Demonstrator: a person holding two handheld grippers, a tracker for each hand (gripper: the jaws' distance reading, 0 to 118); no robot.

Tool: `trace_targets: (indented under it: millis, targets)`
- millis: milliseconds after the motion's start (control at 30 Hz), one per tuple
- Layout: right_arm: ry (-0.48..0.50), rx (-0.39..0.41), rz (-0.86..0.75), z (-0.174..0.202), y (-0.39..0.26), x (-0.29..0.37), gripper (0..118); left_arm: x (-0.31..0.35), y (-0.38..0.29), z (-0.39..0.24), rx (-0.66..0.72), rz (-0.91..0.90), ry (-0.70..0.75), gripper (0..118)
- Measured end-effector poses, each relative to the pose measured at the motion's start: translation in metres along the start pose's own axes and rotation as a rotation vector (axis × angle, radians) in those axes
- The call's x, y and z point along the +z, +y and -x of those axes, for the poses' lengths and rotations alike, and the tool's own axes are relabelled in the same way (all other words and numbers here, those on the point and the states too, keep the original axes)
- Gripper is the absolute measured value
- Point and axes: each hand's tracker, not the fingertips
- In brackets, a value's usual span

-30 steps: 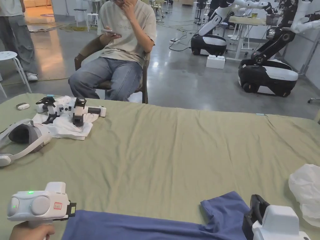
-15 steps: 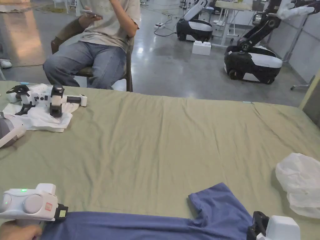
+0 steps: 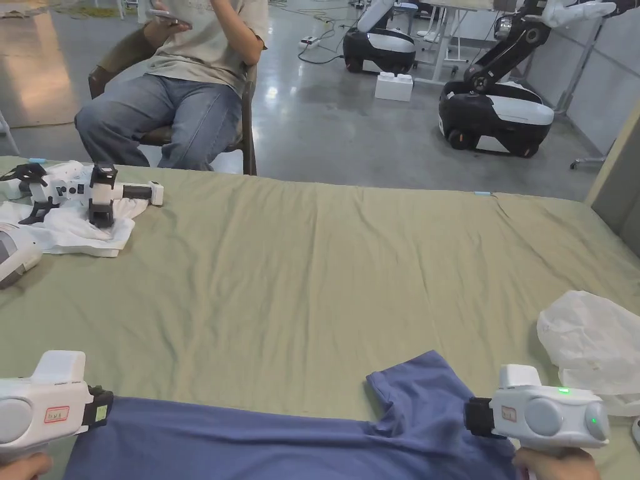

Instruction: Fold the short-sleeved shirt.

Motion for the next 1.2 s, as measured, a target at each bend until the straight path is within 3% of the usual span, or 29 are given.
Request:
trace_targets:
  millis: [67, 267, 333, 400, 467, 600, 833, 1200]
  targets:
    - [-0.003, -0.019, 0.061, -0.004, 0.006, -0.016, 65, 0.007, -0.001, 0.000, 0.021, -0.032, -0.001, 0]
    - [0.018, 0.059, 0.084, 0.001, 0.004, -0.032, 58, 0.016, -0.009, -0.005, 0.022, -0.039, 0.013, 0]
    - [0.012, 0.057, 0.084, 0.001, 0.006, -0.030, 33, 0.014, -0.009, -0.003, 0.028, -0.038, 0.019, 0]
    - [0.012, 0.058, 0.072, 0.005, 0.003, -0.028, 28, 0.014, -0.010, -0.004, 0.034, -0.038, 0.021, 0]
    - [0.067, 0.061, 0.064, 0.007, 0.002, -0.030, 0, 0.013, -0.010, -0.003, 0.042, -0.041, 0.024, 0]
    - [0.029, 0.022, 0.048, 0.008, -0.003, -0.023, 0, 0.014, -0.012, -0.002, 0.057, -0.048, 0.037, 0]
    - [0.074, -0.006, -0.127, -0.002, -0.013, 0.066, 0, 0.043, -0.015, 0.004, 0.068, -0.109, 0.004, 0]
    - [0.055, 0.080, -0.274, -0.012, -0.081, 0.188, 0, 0.116, -0.055, 0.024, 0.074, -0.211, -0.057, 0]
